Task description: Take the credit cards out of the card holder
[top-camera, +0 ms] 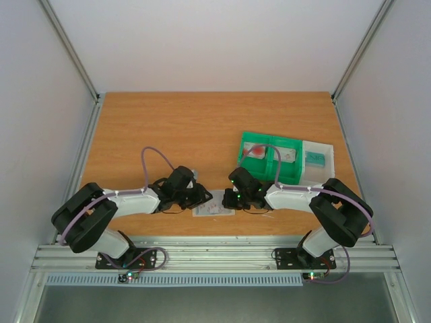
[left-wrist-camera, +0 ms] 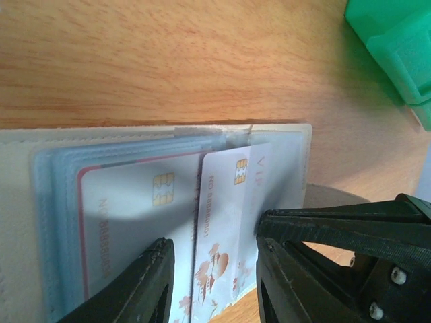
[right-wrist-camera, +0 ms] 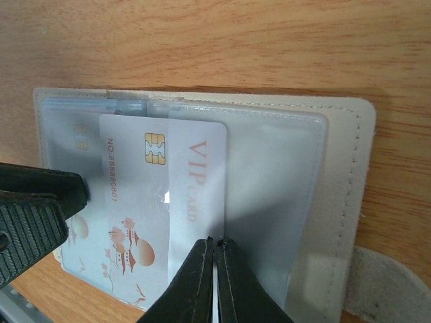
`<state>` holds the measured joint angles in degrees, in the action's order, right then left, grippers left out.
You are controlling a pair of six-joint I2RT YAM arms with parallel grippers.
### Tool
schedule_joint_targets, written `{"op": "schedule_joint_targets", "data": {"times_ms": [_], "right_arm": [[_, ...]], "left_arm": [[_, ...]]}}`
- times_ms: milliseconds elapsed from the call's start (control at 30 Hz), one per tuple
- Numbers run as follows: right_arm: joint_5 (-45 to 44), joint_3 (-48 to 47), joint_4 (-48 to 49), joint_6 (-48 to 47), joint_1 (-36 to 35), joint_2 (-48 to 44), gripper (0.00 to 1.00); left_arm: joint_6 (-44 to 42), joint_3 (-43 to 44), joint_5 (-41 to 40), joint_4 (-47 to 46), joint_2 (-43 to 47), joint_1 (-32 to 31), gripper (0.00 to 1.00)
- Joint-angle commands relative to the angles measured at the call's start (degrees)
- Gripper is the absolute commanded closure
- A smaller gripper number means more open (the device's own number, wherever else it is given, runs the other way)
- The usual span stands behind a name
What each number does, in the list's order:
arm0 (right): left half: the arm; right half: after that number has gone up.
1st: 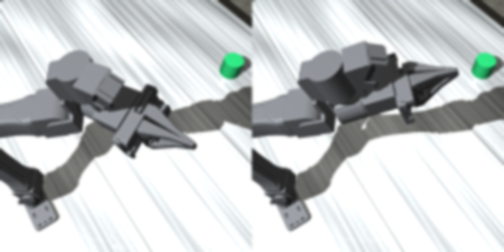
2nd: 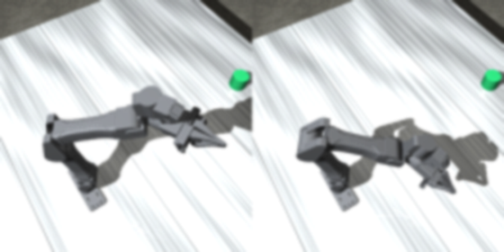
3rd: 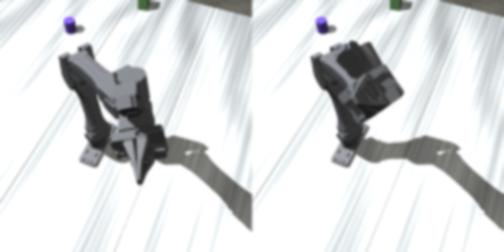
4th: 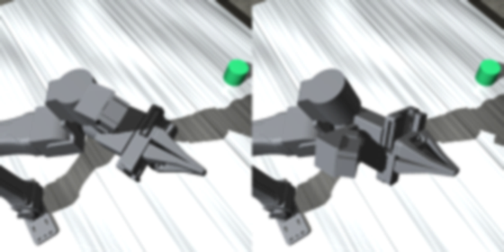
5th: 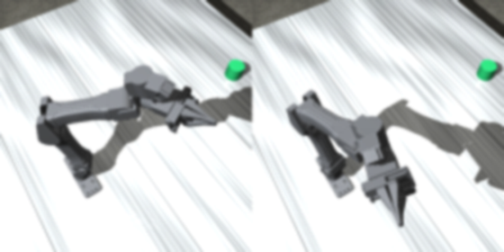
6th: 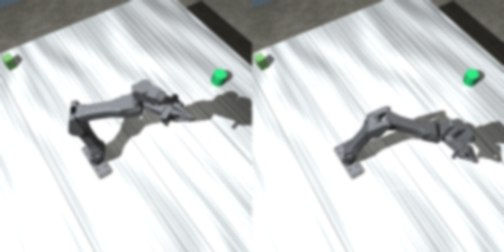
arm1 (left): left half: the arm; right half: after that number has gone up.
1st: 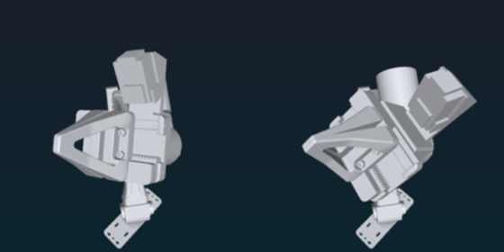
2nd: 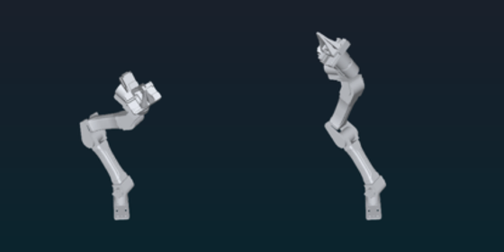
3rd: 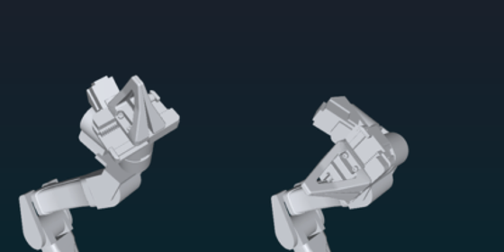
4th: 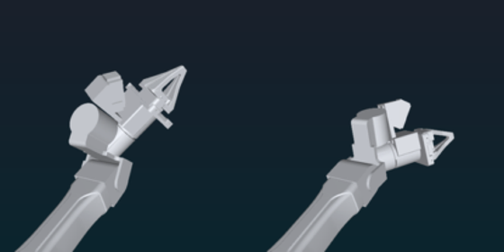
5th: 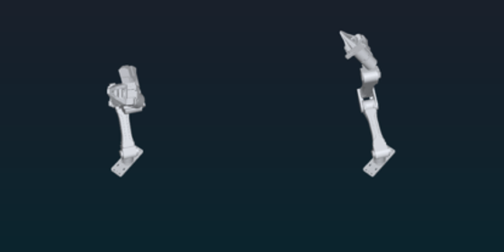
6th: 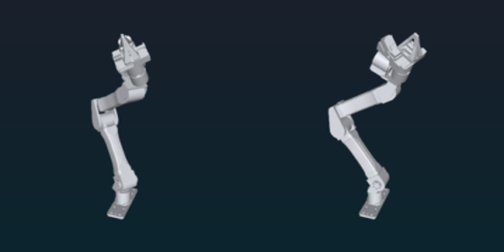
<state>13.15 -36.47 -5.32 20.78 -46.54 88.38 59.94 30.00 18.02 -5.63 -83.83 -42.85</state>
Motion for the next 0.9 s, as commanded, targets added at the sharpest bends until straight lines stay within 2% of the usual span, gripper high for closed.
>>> {"op": "schedule_joint_targets", "data": {"times_ms": [0,467,867], "right_arm": [[-0.67,2.33,-2.05,0.44,-0.11,1.62,0.94],[-0.85,3.08,-1.44,0.42,-0.12,1.11,0.92],[-1.19,3.71,-1.78,0.63,0.09,-0.75,0.94]], "left_arm": [[-0.01,-0.12,0.35,-2.56,-3.03,-0.15,0.65],[3.22,0.13,5.03,-10.38,-5.82,-0.15,0.65],[3.13,-0.34,4.37,-7.14,-2.19,-0.21,0.65]]}}
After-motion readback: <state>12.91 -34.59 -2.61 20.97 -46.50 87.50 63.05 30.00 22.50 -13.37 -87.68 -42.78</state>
